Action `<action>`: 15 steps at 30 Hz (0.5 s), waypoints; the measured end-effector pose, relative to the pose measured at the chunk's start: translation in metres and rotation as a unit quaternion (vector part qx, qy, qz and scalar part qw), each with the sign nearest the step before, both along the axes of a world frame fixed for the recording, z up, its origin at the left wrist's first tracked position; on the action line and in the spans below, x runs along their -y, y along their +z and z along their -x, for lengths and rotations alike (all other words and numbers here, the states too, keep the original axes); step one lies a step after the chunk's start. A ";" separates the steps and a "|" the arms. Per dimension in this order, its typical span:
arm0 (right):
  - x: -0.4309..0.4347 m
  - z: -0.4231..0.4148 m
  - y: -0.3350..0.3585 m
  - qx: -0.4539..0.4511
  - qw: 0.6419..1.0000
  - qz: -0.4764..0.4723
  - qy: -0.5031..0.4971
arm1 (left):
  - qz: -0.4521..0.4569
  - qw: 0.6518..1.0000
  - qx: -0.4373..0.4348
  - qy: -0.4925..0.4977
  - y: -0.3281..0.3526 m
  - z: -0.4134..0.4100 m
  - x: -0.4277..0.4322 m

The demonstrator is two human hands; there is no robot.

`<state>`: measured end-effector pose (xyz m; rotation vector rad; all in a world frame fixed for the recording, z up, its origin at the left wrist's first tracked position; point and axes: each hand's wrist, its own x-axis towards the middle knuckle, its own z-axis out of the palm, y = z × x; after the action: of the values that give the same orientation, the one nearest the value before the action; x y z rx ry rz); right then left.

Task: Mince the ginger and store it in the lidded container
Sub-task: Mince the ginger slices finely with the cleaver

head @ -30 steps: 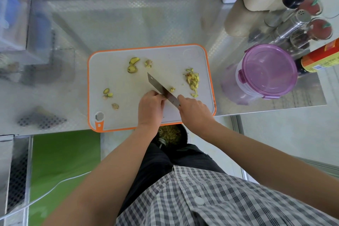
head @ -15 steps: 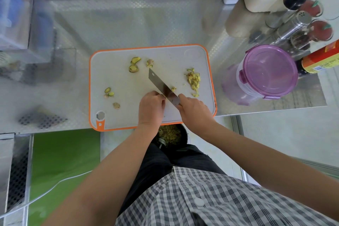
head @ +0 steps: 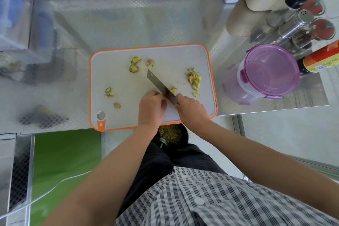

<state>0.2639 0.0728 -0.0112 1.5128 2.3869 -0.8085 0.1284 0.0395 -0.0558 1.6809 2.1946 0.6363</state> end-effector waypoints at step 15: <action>0.000 -0.008 0.013 -0.003 0.999 -0.011 0.035 | 0.127 0.937 0.205 0.255 0.006 -0.008 -0.003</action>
<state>0.2723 0.0727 0.0018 1.4292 2.4450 -0.7747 0.1365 0.0428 -0.0495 0.7607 2.2709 0.7085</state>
